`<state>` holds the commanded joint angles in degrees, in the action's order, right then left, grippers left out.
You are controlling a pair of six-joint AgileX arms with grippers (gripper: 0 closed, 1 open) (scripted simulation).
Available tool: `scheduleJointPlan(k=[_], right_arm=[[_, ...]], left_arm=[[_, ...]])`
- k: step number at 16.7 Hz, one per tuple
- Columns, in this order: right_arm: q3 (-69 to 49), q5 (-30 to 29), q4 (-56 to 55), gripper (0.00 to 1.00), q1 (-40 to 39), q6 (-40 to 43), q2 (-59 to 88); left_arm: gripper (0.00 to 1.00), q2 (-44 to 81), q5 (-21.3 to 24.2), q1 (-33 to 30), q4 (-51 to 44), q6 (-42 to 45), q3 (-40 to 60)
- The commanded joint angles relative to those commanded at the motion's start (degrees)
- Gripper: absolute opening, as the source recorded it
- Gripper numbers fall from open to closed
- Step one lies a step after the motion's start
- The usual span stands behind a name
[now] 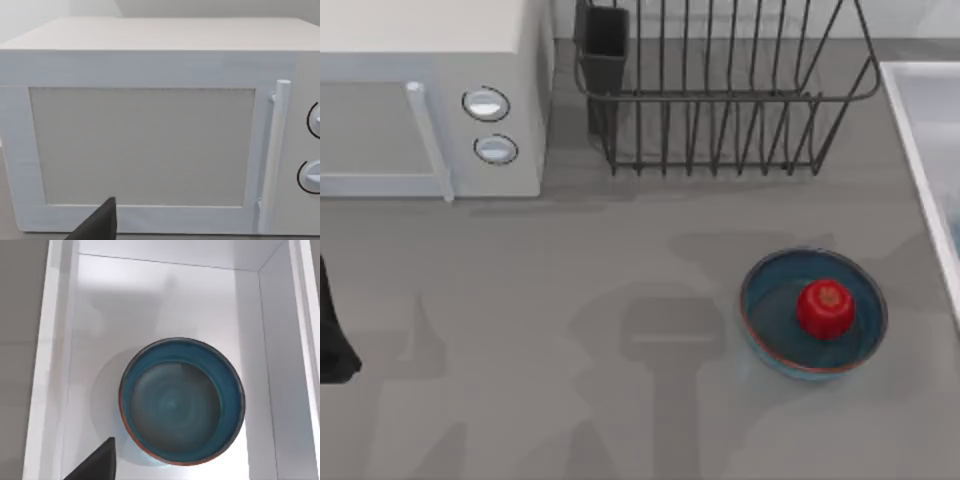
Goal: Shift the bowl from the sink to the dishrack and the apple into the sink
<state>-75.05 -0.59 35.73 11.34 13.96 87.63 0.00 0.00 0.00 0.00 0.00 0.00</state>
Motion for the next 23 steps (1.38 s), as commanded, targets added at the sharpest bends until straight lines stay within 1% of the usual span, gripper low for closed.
scheduleJointPlan(k=[3, 6, 12, 17, 23], right_arm=[[-15.12, 0.28, 9.21, 1.00, 2.67, 2.27, 18.20], [-28.31, 0.67, 17.62, 1.00, 5.12, 4.04, 32.45], [-49.32, 1.61, 30.42, 1.00, 9.00, 6.11, 52.19], [-58.13, 2.12, 35.45, 1.00, 10.62, 6.65, 59.05], [-59.10, 2.18, 35.89, 1.00, 10.77, 6.67, 59.53]], left_arm=[[1.00, 0.00, 0.00, 0.00, 0.00, 0.00, 0.00], [1.00, 0.00, 0.00, 0.00, 0.00, 0.00, 0.00], [1.00, 0.00, 0.00, 0.00, 0.00, 0.00, 0.00], [1.00, 0.00, 0.00, 0.00, 0.00, 0.00, 0.00], [1.00, 0.00, 0.00, 0.00, 0.00, 0.00, 0.00]])
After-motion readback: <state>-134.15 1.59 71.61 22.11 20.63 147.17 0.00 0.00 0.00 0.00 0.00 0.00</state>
